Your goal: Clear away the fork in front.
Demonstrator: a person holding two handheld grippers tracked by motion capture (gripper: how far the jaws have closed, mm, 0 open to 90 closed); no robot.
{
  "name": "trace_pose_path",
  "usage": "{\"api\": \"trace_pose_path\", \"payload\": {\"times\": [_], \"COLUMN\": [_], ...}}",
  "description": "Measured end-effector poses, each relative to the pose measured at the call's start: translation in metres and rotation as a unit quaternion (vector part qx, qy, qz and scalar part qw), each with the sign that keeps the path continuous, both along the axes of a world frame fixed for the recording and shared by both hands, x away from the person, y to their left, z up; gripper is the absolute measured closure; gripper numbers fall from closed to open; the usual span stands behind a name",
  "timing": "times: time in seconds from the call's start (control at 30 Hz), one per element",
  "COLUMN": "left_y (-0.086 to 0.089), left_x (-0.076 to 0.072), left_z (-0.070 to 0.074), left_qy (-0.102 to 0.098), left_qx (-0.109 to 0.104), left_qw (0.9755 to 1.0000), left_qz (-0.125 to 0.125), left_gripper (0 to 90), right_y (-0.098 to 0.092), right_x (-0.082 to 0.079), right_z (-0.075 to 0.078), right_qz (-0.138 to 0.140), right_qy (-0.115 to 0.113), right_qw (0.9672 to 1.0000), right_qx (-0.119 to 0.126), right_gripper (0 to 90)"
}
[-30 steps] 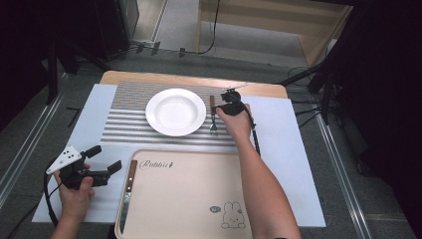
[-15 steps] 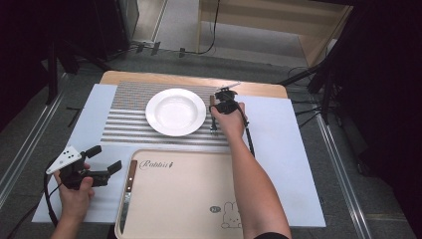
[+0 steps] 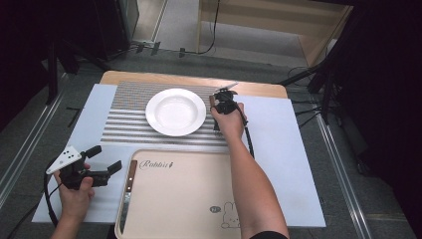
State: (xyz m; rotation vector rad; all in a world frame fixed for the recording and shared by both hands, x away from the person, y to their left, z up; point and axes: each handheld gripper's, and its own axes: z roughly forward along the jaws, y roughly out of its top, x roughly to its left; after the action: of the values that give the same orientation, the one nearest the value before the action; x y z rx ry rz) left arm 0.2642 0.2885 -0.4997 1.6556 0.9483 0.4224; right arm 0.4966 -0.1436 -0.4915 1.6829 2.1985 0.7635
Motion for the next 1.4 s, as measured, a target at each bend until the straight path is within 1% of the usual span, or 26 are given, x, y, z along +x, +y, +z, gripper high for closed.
{"api": "trace_pose_path", "payload": {"times": [0.1,0.17,0.23,0.27,0.37,0.4,0.5,0.6,0.63,0.73,0.83,0.9,0.97,1.07,1.1,1.13,1.17,1.2,1.23,1.3,1.4], "left_y": [0.000,0.000,0.000,0.000,0.000,0.000,-0.001,-0.001,0.000,-0.001,-0.001,-0.001,-0.001,-0.002,-0.002,-0.002,-0.002,-0.002,-0.002,-0.001,-0.001], "left_x": [0.000,0.000,0.000,0.000,0.000,0.000,0.000,0.000,0.000,0.000,0.000,0.000,0.000,0.000,0.000,0.000,0.000,0.000,0.000,0.001,0.001], "left_z": [0.000,0.000,0.000,0.000,0.000,0.000,0.000,0.000,0.000,0.000,0.000,0.000,0.000,0.000,0.000,0.000,0.000,0.000,0.000,0.000,0.000], "left_qy": [0.000,0.000,0.000,0.000,-0.001,0.000,0.001,0.001,0.000,0.001,0.001,0.001,0.001,0.002,0.002,0.002,0.002,0.002,0.002,0.002,0.002], "left_qx": [0.000,0.001,0.001,0.000,0.001,0.001,0.002,0.002,0.002,0.001,0.003,0.004,0.003,0.005,0.005,0.005,0.005,0.005,0.005,0.003,0.004], "left_qw": [1.0000,1.0000,1.0000,1.0000,1.0000,1.0000,1.0000,1.0000,1.0000,1.0000,1.0000,1.0000,1.0000,1.0000,1.0000,1.0000,1.0000,1.0000,1.0000,1.0000,1.0000], "left_qz": [0.000,0.000,0.000,0.000,0.000,0.000,0.000,0.000,0.000,0.000,0.000,0.000,-0.001,-0.002,-0.002,-0.002,-0.002,-0.002,-0.002,-0.002,-0.003], "left_gripper": [0.0,0.0,0.0,0.0,0.0,0.0,0.0,0.0,0.0,0.0,0.0,0.0,0.0,0.0,0.0,0.0,0.0,0.0,0.0,0.0,0.0], "right_y": [-0.004,-0.005,-0.003,-0.002,0.003,0.004,0.004,0.003,0.004,0.008,0.007,0.007,0.008,0.012,0.011,0.009,0.008,0.008,0.009,0.009,0.006], "right_x": [0.000,0.001,0.001,0.001,0.000,0.001,0.002,0.001,0.000,0.000,0.003,0.004,0.004,0.002,0.003,0.002,0.002,0.002,0.001,0.001,-0.001], "right_z": [0.001,0.000,-0.003,-0.003,-0.003,-0.003,-0.002,-0.002,-0.002,0.000,0.001,0.002,0.001,0.002,0.001,0.001,0.001,0.001,0.000,0.000,0.000], "right_qz": [0.001,0.005,0.009,0.009,0.002,0.002,0.002,-0.003,-0.001,0.001,-0.004,0.000,0.002,0.005,0.005,0.002,0.000,0.000,0.003,0.006,0.005], "right_qy": [0.000,0.001,0.002,-0.002,-0.006,-0.004,0.001,0.006,0.003,0.010,0.024,0.028,0.024,0.020,0.019,0.020,0.019,0.019,0.013,0.012,0.007], "right_qw": [1.0000,1.0000,0.9998,0.9997,0.9993,0.9992,0.9992,0.9992,0.9991,0.9981,0.9982,0.9981,0.9979,0.9967,0.9969,0.9977,0.9980,0.9980,0.9977,0.9975,0.9985], "right_qx": [-0.006,-0.007,-0.018,-0.021,-0.037,-0.041,-0.041,-0.039,-0.043,-0.060,-0.056,-0.055,-0.061,-0.078,-0.076,-0.065,-0.061,-0.061,-0.066,-0.069,-0.053], "right_gripper": [75.2,73.9,72.0,71.6,71.4,71.5,72.8,75.7,75.9,76.0,75.3,74.7,74.5,75.6,75.8,75.9,76.0,76.0,76.4,76.5,76.7]}}
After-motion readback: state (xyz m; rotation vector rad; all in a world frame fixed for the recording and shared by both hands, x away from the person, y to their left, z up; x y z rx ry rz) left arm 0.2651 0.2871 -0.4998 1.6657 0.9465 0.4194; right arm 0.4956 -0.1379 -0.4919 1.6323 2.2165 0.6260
